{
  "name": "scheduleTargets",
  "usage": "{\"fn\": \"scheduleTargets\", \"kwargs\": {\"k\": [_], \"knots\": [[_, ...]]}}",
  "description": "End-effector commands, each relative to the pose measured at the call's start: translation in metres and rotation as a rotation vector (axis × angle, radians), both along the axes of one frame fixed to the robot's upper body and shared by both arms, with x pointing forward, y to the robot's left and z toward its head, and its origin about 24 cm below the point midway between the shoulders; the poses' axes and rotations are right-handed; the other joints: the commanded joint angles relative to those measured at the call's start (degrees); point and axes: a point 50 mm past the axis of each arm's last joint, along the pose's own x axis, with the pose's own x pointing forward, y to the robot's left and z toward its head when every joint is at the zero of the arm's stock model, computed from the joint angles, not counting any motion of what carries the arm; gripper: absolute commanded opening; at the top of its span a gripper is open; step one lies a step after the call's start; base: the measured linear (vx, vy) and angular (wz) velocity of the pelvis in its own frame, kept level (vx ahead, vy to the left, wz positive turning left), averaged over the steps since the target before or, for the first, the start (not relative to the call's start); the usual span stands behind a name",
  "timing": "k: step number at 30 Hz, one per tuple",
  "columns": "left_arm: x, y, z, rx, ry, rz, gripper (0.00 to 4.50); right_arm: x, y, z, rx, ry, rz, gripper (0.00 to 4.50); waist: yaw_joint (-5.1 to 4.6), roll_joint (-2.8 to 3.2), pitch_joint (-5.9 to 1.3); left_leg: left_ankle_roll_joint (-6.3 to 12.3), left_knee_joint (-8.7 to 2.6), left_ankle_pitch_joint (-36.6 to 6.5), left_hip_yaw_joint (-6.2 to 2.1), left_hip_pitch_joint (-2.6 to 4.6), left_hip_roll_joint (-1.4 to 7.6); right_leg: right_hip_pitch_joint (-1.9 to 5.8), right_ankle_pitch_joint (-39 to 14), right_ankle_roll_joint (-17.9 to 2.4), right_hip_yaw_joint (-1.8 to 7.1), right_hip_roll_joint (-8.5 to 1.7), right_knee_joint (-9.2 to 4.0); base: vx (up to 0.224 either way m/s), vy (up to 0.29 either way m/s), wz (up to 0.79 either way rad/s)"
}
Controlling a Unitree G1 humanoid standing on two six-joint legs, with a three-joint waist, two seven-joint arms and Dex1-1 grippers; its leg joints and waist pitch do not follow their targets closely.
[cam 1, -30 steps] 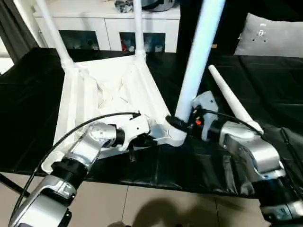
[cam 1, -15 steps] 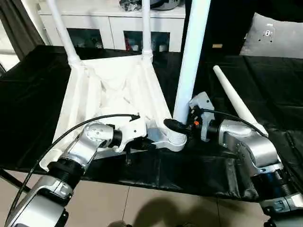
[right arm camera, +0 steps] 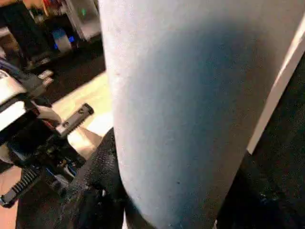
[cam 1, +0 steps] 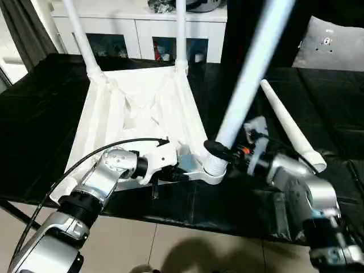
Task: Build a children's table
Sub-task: Insert table leg to table base
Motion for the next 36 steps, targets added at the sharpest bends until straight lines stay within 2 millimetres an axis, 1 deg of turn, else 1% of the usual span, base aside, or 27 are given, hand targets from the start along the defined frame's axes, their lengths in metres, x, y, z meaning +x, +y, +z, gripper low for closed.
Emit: {"fn": "scheduleTargets", "kwargs": {"k": [1,3,4,5,6,8,9,12,13,14,15,16,18,20,21,22,24,27,28,29,30,31,32,33,34,35,36], "knots": [[-0.003,-0.005,-0.003,-0.003,0.006,-0.030,0.00,-0.010,-0.003,-0.017,-0.020,0.050,-0.016,1.91,-0.16,-0.20,-3.66,1.38,-4.08,-10.95,-0.75,0.30,2.73,3.06,-17.70,-9.10,2.91,-4.90,-5.02,0.000,0.000,0.00],[-0.003,-0.006,-0.002,-0.012,0.008,-0.028,0.00,-0.015,-0.004,-0.022,-0.026,0.036,-0.028,1.91,-0.17,0.02,-3.67,1.25,-4.20,-11.59,-0.86,0.36,2.75,3.07,-18.90,-8.82,2.84,-4.87,-5.11,0.000,0.000,0.00],[-0.003,-0.007,-0.002,-0.015,0.009,-0.029,0.00,-0.018,-0.004,-0.024,-0.040,0.023,-0.029,1.91,-0.18,-0.07,-3.62,1.25,-4.25,-11.94,-0.86,0.36,2.81,2.98,-18.99,-8.68,2.89,-4.89,-5.18,0.000,0.000,0.00],[-0.003,-0.007,-0.002,-0.015,0.009,-0.029,0.00,-0.018,-0.004,-0.025,-0.046,0.019,-0.030,1.91,-0.19,0.05,-3.62,1.20,-4.28,-12.09,-0.89,0.35,2.78,3.01,-19.10,-8.68,2.86,-4.87,-5.17,0.000,0.000,0.00],[-0.003,-0.007,-0.002,-0.015,0.010,-0.030,0.00,-0.020,-0.004,-0.026,-0.060,0.006,-0.026,1.91,-0.22,-0.08,-3.56,1.27,-4.30,-12.47,-0.88,0.38,2.72,3.03,-19.59,-8.63,2.86,-4.86,-5.26,0.000,0.000,0.00],[-0.004,-0.008,-0.003,-0.009,0.013,-0.039,0.00,-0.021,-0.004,-0.028,-0.116,-0.020,-0.016,1.91,-0.23,0.37,-3.54,1.00,-4.37,-13.04,-0.97,0.39,2.80,2.91,-20.07,-8.53,2.83,-4.88,-5.30,0.000,0.000,0.00],[-0.004,-0.008,-0.003,-0.005,0.014,-0.043,0.00,-0.021,-0.004,-0.029,-0.139,-0.027,-0.010,1.91,-0.29,0.20,-3.55,0.99,-4.35,-13.12,-0.90,0.38,2.70,2.99,-20.08,-8.40,2.82,-4.80,-5.40,0.000,0.000,0.00],[-0.005,-0.007,-0.004,0.007,0.012,-0.051,0.00,-0.020,-0.003,-0.030,-0.199,-0.041,0.007,1.90,-0.37,0.27,-3.44,1.06,-4.44,-13.94,-0.98,0.49,2.70,2.96,-21.52,-8.17,2.86,-4.85,-5.50,0.000,0.000,0.00],[-0.005,-0.006,-0.004,0.018,0.009,-0.060,0.00,-0.019,-0.001,-0.032,-0.266,-0.052,0.039,1.90,-0.41,0.08,-3.46,1.07,-4.44,-13.93,-0.96,0.47,2.67,2.99,-21.63,-8.07,2.84,-4.81,-5.54,0.000,0.000,0.00],[-0.006,-0.005,-0.004,0.022,0.008,-0.065,0.00,-0.018,0.000,-0.032,-0.293,-0.055,0.056,1.90,-0.49,0.05,-3.36,0.97,-4.52,-14.02,-1.00,0.42,2.62,3.08,-22.12,-7.82,2.81,-4.73,-5.52,0.000,0.000,0.00],[-0.006,-0.005,-0.004,0.027,0.008,-0.072,0.00,-0.018,0.000,-0.034,-0.324,-0.054,0.077,1.90,-0.63,-0.01,-3.18,1.00,-4.53,-14.94,-0.98,0.59,2.60,2.87,-24.02,-7.51,2.79,-4.74,-5.69,0.000,0.000,0.00],[-0.006,-0.005,-0.004,0.027,0.008,-0.074,0.00,-0.018,0.000,-0.034,-0.329,-0.053,0.081,1.90,-0.76,0.04,-3.01,0.99,-4.57,-15.89,-0.98,0.72,2.52,2.89,-26.14,-6.95,2.86,-4.84,-6.01,0.000,0.000,0.00],[-0.007,-0.005,-0.003,0.028,0.010,-0.080,0.00,-0.017,0.001,-0.035,-0.339,-0.048,0.094,1.90,-0.84,-0.13,-2.99,0.96,-4.66,-16.92,-1.08,0.98,2.51,2.80,-28.30,-6.20,2.85,-4.87,-6.22,0.000,0.000,0.00],[-0.008,-0.005,-0.003,0.033,0.011,-0.099,0.00,-0.017,0.002,-0.038,-0.376,-0.025,0.140,1.90,-0.96,-0.16,-3.10,1.05,-4.73,-17.06,-1.14,1.05,2.58,2.81,-28.19,-6.19,2.83,-4.84,-6.21,0.000,0.000,0.00],[-0.008,-0.006,-0.003,0.033,0.011,-0.100,0.00,-0.017,0.002,-0.038,-0.378,-0.023,0.142,1.90,-1.04,-0.32,-3.13,1.13,-4.76,-16.76,-1.14,0.98,2.63,2.86,-27.61,-6.27,2.82,-4.78,-6.15,0.000,0.000,0.00],[-0.008,-0.006,-0.003,0.034,0.010,-0.105,0.00,-0.018,0.003,-0.040,-0.388,-0.010,0.172,1.90,-1.16,-0.41,-3.10,1.20,-4.83,-16.60,-1.12,0.99,2.68,2.83,-26.69,-6.54,2.85,-4.69,-6.07,0.000,0.000,0.00],[-0.008,-0.007,-0.001,0.033,0.008,-0.116,0.00,-0.021,0.003,-0.043,-0.399,0.017,0.220,1.90,-1.24,-0.38,-3.24,1.50,-4.87,-15.94,-1.11,0.99,2.80,2.99,-24.27,-7.46,2.91,-4.73,-5.86,0.000,0.000,0.00],[-0.007,-0.008,0.001,0.035,0.005,-0.128,0.00,-0.021,0.002,-0.046,-0.391,0.032,0.210,1.90,-1.29,-0.35,-3.39,1.55,-4.95,-15.35,-1.05,1.00,2.92,3.05,-21.66,-8.42,2.95,-4.77,-5.70,0.000,0.000,0.00],[-0.006,-0.008,0.002,0.037,0.005,-0.131,0.00,-0.022,0.002,-0.047,-0.386,0.037,0.203,1.90,-1.35,-0.48,-3.35,1.41,-5.13,-15.87,-1.04,1.09,2.99,3.14,-21.08,-8.92,2.88,-4.79,-5.81,0.000,0.000,0.00],[-0.004,-0.008,0.004,0.043,0.000,-0.135,0.00,-0.023,0.002,-0.047,-0.381,0.042,0.200,1.90,-1.35,-0.44,-3.40,1.18,-5.14,-16.06,-1.07,1.14,2.99,3.24,-20.95,-9.09,2.91,-4.86,-5.75,0.000,0.000,0.00],[-0.002,-0.008,0.005,0.045,-0.003,-0.136,0.00,-0.023,0.002,-0.047,-0.375,0.045,0.199,1.90,-1.34,-0.23,-3.39,1.16,-5.12,-16.14,-1.03,1.20,2.91,3.19,-20.99,-9.09,2.92,-4.81,-5.85,0.000,0.000,0.00],[0.001,-0.007,0.008,0.047,-0.006,-0.135,0.00,-0.025,0.003,-0.047,-0.365,0.050,0.201,1.90,-1.40,-0.34,-3.36,1.05,-5.14,-16.55,-1.00,1.24,2.84,3.22,-21.31,-8.96,2.91,-4.75,-6.00,0.000,0.000,0.00],[0.003,-0.007,0.009,0.047,-0.008,-0.134,0.00,-0.025,0.003,-0.046,-0.362,0.052,0.202,1.90,-1.37,0.07,-3.29,0.83,-5.18,-16.90,-1.11,1.28,2.89,3.20,-21.37,-9.05,2.93,-4.82,-5.89,0.000,0.000,0.00],[0.004,-0.008,0.010,0.046,-0.009,-0.133,0.00,-0.026,0.004,-0.046,-0.360,0.054,0.203,1.90,-1.43,-0.24,-3.29,0.73,-5.20,-17.34,-1.10,1.33,2.91,3.25,-21.74,-8.98,2.90,-4.84,-5.97,0.000,0.000,0.00],[0.007,-0.007,0.012,0.046,-0.014,-0.129,0.00,-0.026,0.004,-0.046,-0.359,0.060,0.206,1.90,-1.37,0.13,-3.22,0.57,-5.23,-17.66,-1.13,1.40,2.94,3.17,-22.07,-9.02,2.95,-4.90,-6.00,0.000,0.000,0.00],[0.007,-0.007,0.012,0.046,-0.014,-0.129,0.00,-0.026,0.004,-0.046,-0.359,0.060,0.206,1.90,-1.39,-0.10,-3.21,0.65,-5.20,-18.05,-1.07,1.47,2.83,3.17,-22.85,-8.76,2.89,-4.79,-6.23,0.000,0.000,0.00],[0.010,-0.008,0.014,0.047,-0.020,-0.127,0.00,-0.027,0.004,-0.046,-0.359,0.065,0.210,1.90,-1.31,0.07,-3.24,0.52,-5.22,-18.02,-1.12,1.47,2.88,3.18,-22.70,-8.81,2.93,-4.87,-6.13,0.000,0.000,0.00]]}}
